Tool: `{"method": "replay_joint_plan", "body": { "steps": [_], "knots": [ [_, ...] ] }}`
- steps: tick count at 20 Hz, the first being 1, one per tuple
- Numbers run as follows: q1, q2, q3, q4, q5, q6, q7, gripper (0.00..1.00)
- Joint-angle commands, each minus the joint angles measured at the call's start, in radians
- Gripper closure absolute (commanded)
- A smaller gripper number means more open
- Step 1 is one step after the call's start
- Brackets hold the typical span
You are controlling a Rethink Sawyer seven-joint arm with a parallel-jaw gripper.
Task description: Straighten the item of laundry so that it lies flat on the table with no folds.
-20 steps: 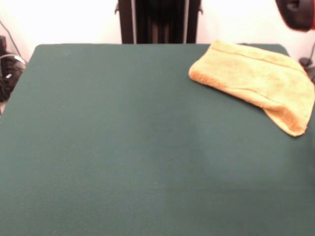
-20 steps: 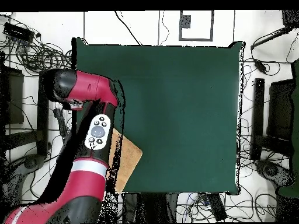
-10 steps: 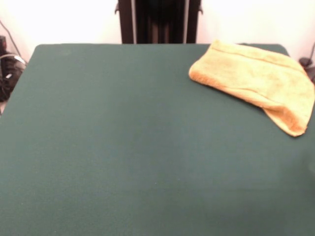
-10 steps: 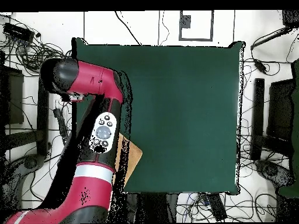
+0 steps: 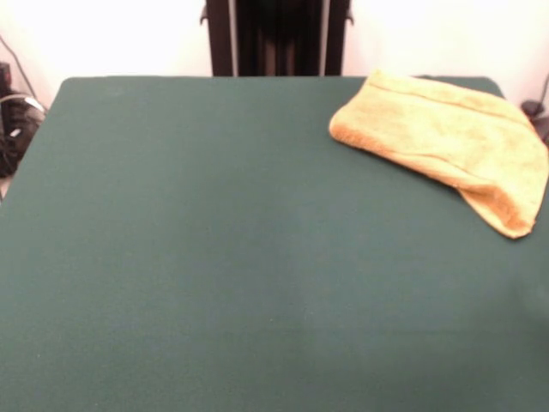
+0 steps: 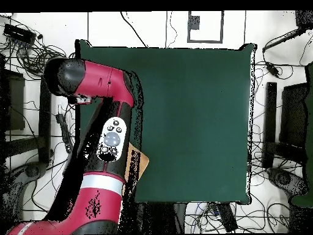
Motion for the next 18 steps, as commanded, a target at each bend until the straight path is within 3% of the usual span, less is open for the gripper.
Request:
{"method": "replay_joint_plan", "body": {
  "steps": [1,13,18],
  "knots": [
    [0.002,0.046,0.074,0.126,-0.019,-0.041,0.145,0.0],
    [-0.002,0.03,0.087,0.222,-0.048,-0.165,0.065,0.0],
    [-0.005,0.039,0.1,0.214,-0.051,-0.18,0.076,0.0]
  ]
}}
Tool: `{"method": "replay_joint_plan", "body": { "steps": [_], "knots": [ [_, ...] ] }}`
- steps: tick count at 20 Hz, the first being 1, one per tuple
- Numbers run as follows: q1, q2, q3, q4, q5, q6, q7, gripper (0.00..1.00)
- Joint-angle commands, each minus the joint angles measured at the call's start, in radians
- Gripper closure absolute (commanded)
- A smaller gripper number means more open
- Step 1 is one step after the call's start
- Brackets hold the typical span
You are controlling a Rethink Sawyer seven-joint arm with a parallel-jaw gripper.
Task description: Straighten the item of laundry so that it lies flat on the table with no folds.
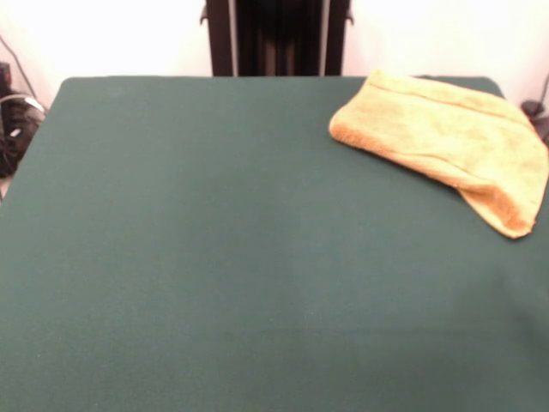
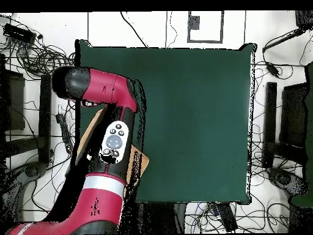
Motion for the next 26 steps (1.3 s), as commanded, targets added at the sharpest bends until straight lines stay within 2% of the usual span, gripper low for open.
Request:
{"method": "replay_joint_plan", "body": {
  "steps": [1,14,26],
  "knots": [
    [-0.007,0.041,0.101,0.142,-0.023,-0.065,0.077,0.0],
    [-0.012,0.062,0.112,0.126,-0.027,-0.095,0.091,0.0],
    [-0.034,0.113,0.143,0.125,-0.031,-0.22,0.057,0.0]
  ]
}}
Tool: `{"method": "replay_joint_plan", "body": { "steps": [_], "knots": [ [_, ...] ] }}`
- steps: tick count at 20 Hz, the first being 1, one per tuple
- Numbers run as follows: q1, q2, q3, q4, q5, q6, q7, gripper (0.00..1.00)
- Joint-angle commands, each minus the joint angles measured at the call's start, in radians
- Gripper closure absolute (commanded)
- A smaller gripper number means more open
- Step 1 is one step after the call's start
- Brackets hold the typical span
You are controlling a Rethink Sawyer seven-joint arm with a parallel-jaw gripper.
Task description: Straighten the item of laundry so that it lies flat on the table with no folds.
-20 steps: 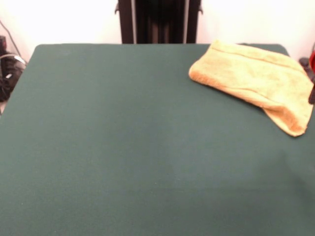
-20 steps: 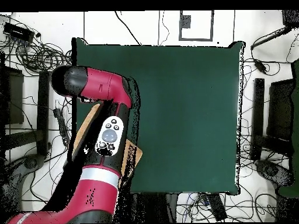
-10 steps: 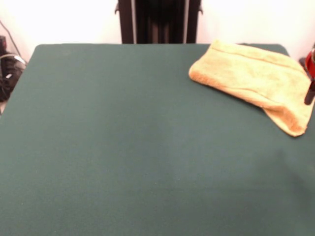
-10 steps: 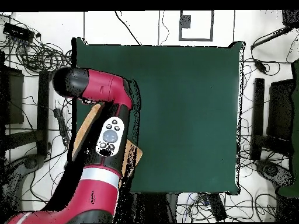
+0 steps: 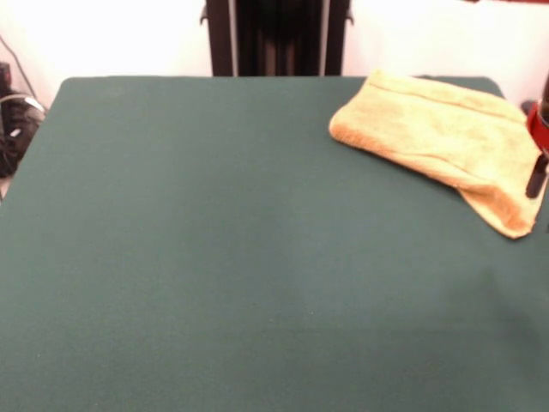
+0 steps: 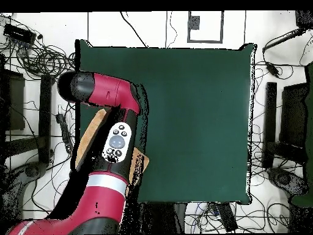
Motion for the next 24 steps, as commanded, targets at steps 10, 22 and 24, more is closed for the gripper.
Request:
{"method": "replay_joint_plan", "body": {
  "steps": [10,22,24],
  "knots": [
    [-0.061,0.127,0.176,0.104,-0.03,-0.197,-0.002,0.0],
    [-0.06,0.134,0.212,0.112,-0.022,-0.225,0.074,0.0],
    [-0.058,0.132,0.209,0.109,-0.024,-0.216,0.08,0.0]
  ]
}}
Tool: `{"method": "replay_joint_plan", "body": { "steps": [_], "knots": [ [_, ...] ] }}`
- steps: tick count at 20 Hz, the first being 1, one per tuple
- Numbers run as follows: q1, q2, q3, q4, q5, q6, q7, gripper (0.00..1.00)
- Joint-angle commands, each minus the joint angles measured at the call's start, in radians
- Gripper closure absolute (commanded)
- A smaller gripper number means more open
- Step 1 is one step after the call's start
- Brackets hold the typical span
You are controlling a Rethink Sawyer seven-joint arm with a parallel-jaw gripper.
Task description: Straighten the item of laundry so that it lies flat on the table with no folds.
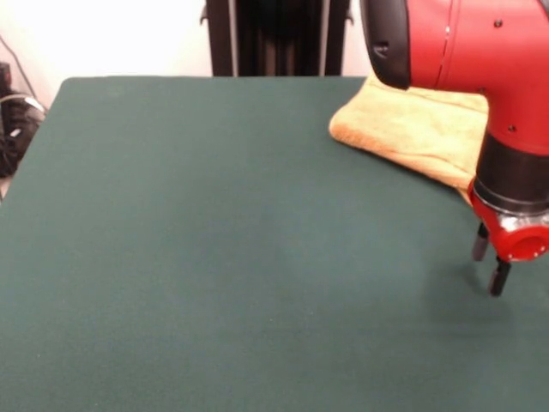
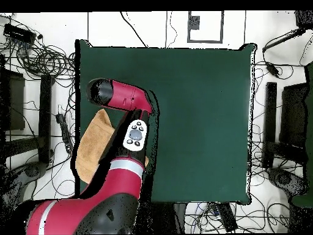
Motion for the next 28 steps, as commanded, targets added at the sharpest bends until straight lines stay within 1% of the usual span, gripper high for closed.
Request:
{"method": "replay_joint_plan", "body": {
  "steps": [1,13,20,28],
  "knots": [
    [0.01,0.036,0.137,0.1,0.01,-0.016,0.08,0.0],
    [0.023,0.016,0.118,0.091,0.005,0.05,0.108,0.0],
    [0.019,0.01,0.116,0.091,0.002,0.064,0.105,0.0],
    [0.035,-0.044,0.111,0.13,0.019,0.127,0.145,0.0]
  ]
}}
